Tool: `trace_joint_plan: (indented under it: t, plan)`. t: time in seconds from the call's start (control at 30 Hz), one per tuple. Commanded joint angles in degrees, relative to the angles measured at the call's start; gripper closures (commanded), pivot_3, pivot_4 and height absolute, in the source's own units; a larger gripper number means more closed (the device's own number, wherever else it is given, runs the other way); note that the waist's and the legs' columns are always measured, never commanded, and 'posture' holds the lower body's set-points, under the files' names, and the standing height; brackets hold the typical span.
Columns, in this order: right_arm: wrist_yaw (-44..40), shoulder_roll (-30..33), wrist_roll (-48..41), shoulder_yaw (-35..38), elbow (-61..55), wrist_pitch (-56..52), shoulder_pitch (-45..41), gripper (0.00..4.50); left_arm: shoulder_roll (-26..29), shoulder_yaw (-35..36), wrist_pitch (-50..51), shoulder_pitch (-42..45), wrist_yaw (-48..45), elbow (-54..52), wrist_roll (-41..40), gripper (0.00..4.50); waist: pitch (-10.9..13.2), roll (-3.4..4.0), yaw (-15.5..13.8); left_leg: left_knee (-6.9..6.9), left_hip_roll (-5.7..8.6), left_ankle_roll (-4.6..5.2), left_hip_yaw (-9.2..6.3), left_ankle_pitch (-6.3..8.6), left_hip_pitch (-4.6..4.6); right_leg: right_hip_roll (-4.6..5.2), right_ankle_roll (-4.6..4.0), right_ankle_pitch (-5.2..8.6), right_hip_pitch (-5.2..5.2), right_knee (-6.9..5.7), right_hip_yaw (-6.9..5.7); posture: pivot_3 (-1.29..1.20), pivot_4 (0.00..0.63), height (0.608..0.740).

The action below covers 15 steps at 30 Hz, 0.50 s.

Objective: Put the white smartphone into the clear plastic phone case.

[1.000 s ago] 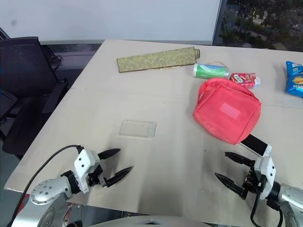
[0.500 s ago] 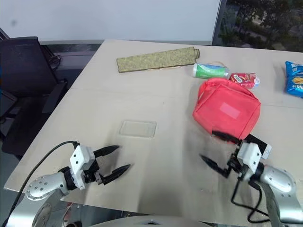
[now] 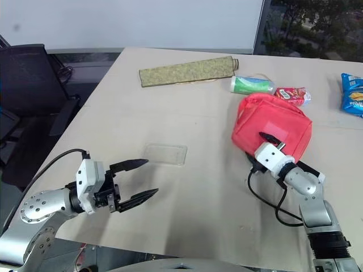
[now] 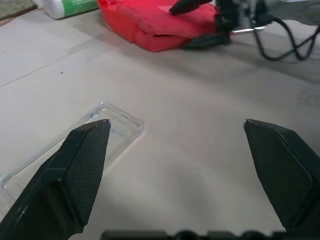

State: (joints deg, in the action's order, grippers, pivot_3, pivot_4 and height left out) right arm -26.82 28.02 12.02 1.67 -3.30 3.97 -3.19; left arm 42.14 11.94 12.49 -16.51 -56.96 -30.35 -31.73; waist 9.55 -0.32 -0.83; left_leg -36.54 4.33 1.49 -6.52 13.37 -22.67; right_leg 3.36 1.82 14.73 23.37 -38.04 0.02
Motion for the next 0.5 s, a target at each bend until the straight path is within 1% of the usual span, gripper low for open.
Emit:
trace_joint_plan:
  t: [0.03, 0.13, 0.17, 0.2, 0.33, 0.5]
  plan:
    - [4.3, 0.5, 1.4, 1.9, -0.1, -0.6, -1.0, 2.53, 0.4, 1.5, 0.2, 0.3, 0.1, -2.4, -1.4, 0.0, 0.0, 0.0, 0.0, 0.0, 0.0, 0.0, 0.0, 0.0, 0.0, 0.0, 0.0, 0.0, 0.0, 0.0, 0.0, 0.0, 0.15, 0.74]
    - [6.1, 0.5, 1.7, 1.7, 0.0, -0.1, -1.6, 4.04, 0.2, 1.4, 0.4, 0.4, 0.0, -2.6, -1.7, 0.0, 0.0, 0.0, 0.1, -0.01, -0.01, 0.01, 0.03, 0.0, 0.01, -0.02, -0.01, -0.02, 0.0, 0.0, 0.03, 0.0, 0.15, 0.74]
    - [6.5, 0.5, 1.7, 1.7, -0.2, 0.4, -1.7, 4.37, 0.1, 1.4, 0.4, 0.5, -0.1, -2.6, -1.8, 0.0, 0.0, 0.0, 0.1, -0.02, -0.01, 0.01, 0.04, 0.0, 0.01, -0.02, -0.01, -0.02, 0.0, 0.0, 0.03, 0.0, 0.15, 0.74]
    - [7.1, 0.6, 1.7, 1.7, -0.3, 1.0, -1.9, 4.44, -0.2, 1.5, 0.3, 0.6, 0.1, -2.5, -2.0, 0.0, 0.0, 0.0, 0.1, -0.02, -0.02, 0.01, 0.05, 0.0, 0.02, -0.04, -0.01, -0.03, 0.0, -0.01, 0.05, 0.0, 0.15, 0.74]
    - [10.4, 0.6, 1.6, 2.8, 0.6, 4.2, -3.5, 4.44, -1.5, 1.3, 0.7, 2.3, 1.4, -3.0, -3.6, 0.0, 0.0, 0.0, 0.1, -0.03, -0.1, 0.01, 0.1, 0.0, 0.03, -0.12, -0.03, -0.06, 0.0, -0.01, 0.1, 0.0, 0.15, 0.74]
    - [16.0, 1.1, 1.9, 5.3, 1.9, 8.5, -6.3, 4.44, -2.9, 1.5, 2.8, 6.5, 3.7, -4.8, -8.2, 0.0, 0.0, 0.0, 0.1, -0.17, -0.35, -0.02, 0.32, -0.02, 0.04, -0.33, -0.09, -0.27, 0.0, 0.0, 0.23, 0.0, 0.15, 0.74]
